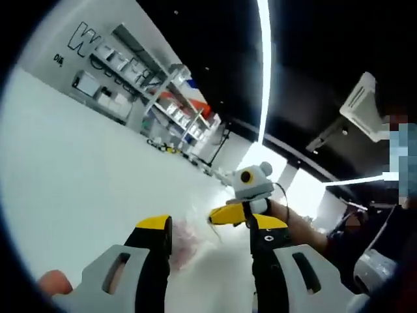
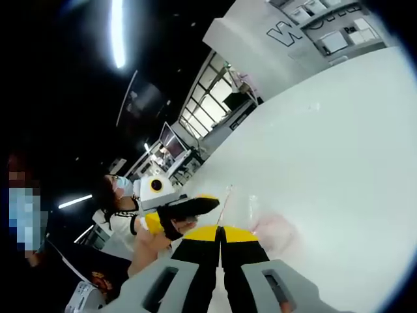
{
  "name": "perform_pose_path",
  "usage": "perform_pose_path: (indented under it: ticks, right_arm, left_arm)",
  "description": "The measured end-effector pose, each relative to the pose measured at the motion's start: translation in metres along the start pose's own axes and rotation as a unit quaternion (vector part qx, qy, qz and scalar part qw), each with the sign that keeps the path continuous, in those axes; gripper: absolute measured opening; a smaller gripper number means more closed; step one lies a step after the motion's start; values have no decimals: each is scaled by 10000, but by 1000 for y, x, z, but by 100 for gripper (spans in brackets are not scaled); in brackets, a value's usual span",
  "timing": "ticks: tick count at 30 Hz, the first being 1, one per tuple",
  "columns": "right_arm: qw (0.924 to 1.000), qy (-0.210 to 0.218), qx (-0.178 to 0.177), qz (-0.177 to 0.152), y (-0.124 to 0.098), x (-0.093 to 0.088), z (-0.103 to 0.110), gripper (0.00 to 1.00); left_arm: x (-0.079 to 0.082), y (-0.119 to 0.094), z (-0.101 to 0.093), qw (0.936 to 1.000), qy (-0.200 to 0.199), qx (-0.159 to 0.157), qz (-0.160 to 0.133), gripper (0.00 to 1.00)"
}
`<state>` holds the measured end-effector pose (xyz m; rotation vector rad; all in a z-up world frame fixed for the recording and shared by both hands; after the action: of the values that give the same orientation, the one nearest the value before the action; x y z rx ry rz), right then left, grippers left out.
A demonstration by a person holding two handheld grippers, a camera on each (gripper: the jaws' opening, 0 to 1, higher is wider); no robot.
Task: Open the resealable bag by pulling the two sides of the seal apart until the entire bag opening is separated and visibly accessible.
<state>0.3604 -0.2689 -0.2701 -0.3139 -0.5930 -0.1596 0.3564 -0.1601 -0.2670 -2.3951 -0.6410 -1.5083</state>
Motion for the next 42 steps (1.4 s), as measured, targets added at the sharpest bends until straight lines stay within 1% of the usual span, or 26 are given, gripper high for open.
perform_pose_path:
  ticks: [2,4,6,9,11,16,22,25,30,35,42]
  right_arm:
    - [10000,-11,10,10,1,-2,1,0]
    - [10000,-19,42,7,2,-2,1,0]
    - [10000,-45,39,36,3,-3,2,0]
    - [10000,-40,53,52,5,-4,2,0]
    - [10000,-38,64,63,5,-5,2,0]
    - [9999,-49,86,91,7,-4,2,0]
    - [9999,-34,113,119,11,-6,1,0]
    - [9999,-36,117,114,11,-6,1,0]
    - [9999,-57,110,118,10,-6,2,0]
    - [9998,-54,111,131,10,-8,3,0]
    - [9998,-50,109,175,11,-11,3,0]
  left_arm:
    - [-6,2,3,9993,-354,31,148,47]
    - [-11,4,7,9979,-583,81,260,42]
    - [-12,4,10,9977,-631,62,239,32]
    - [-12,5,10,9971,-718,61,227,32]
    - [-13,6,8,9970,-734,30,235,33]
    - [-15,13,5,9965,-759,-66,357,34]
    - [-15,15,6,9962,-756,-80,415,33]
    - [-16,16,9,9960,-762,-76,455,32]
    - [-18,16,10,9957,-765,-93,514,27]
    - [-20,17,8,9955,-788,-121,509,25]
    - [-22,20,6,9951,-777,-164,588,25]
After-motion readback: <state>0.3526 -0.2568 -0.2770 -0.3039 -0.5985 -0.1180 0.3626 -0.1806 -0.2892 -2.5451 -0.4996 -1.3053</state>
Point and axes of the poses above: the point that each gripper's makers call its tool centre point, and the gripper's own axes: y roughly forward along the fingers, z roughly to its left, x roughly out of its top, the point moved 4 cm from there along -y, roughly backward along the fingers, and after that the axes turned 10 degrees about y, right-handed, at the moved point
